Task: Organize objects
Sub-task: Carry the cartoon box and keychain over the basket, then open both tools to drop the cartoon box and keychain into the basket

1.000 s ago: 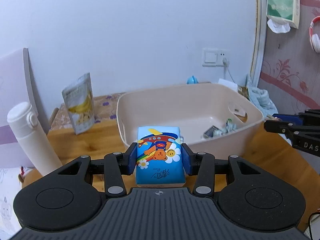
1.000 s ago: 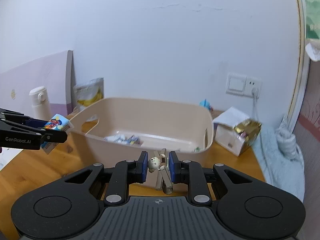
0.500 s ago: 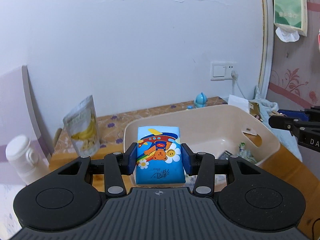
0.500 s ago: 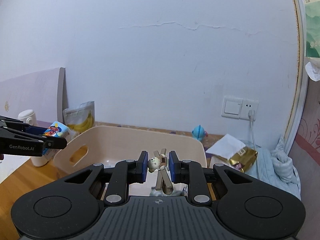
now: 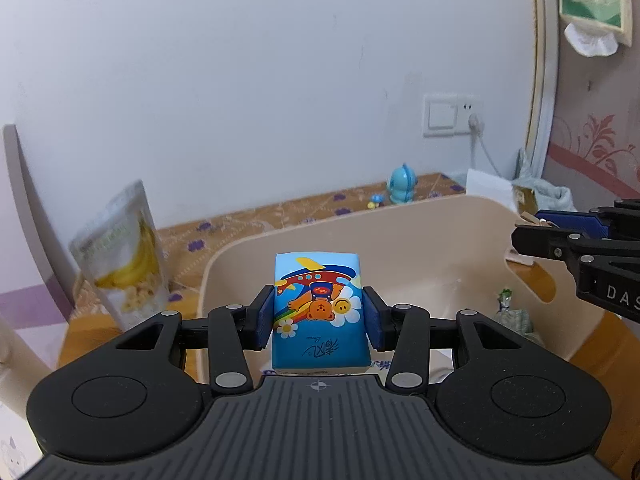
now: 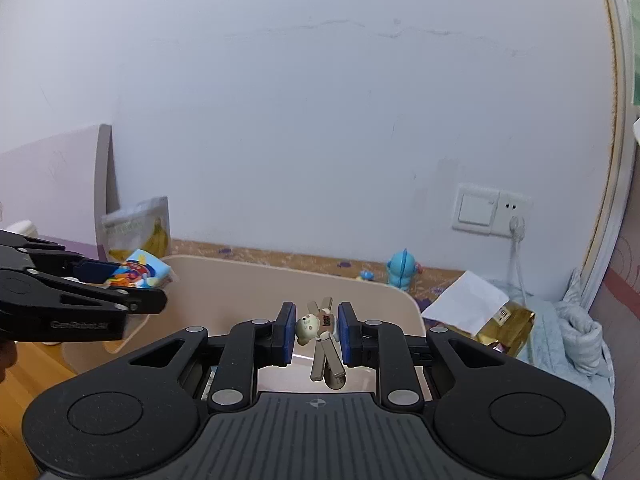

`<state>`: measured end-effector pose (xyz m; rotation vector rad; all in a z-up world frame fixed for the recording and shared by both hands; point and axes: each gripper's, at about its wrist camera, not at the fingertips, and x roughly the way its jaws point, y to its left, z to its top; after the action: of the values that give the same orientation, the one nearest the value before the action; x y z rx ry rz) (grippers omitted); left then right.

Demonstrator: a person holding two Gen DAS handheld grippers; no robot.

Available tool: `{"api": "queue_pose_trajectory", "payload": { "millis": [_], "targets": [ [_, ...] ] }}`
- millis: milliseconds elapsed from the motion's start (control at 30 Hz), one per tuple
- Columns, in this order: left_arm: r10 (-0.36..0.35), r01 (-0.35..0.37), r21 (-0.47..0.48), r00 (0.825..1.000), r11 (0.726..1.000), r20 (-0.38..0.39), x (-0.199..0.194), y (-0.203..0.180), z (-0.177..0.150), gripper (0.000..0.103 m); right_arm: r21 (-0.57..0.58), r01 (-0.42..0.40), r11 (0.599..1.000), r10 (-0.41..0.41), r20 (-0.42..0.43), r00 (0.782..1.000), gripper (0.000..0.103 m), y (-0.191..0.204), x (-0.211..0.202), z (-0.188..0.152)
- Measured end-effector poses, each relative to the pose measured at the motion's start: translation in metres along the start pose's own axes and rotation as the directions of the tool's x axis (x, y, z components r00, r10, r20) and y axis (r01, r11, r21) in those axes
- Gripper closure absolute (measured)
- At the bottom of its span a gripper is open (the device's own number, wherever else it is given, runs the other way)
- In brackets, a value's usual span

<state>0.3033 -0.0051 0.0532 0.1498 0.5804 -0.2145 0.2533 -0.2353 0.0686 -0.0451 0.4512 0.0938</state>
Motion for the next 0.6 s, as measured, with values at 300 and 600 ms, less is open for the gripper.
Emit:
{"api": "queue_pose_trajectory", "payload": {
  "millis": [300, 600],
  "targets": [
    [0.015, -0.016, -0.005, 0.994, 1.000, -0.107, 0.037, -0.006, -0.010, 0.057, -0.020, 0.013, 1.000, -0.015, -0.085, 0.996, 0.082, -0.001, 0.033, -0.012],
    [0.029, -0.031, -0.006, 0.982, 1.000, -0.187, 0.052, -0.007, -0.014, 0.056, -0.051, 0.008, 0.999, -0.016, -0.173, 0.985, 0.081, 0.004, 0.055, -0.021]
  ]
}}
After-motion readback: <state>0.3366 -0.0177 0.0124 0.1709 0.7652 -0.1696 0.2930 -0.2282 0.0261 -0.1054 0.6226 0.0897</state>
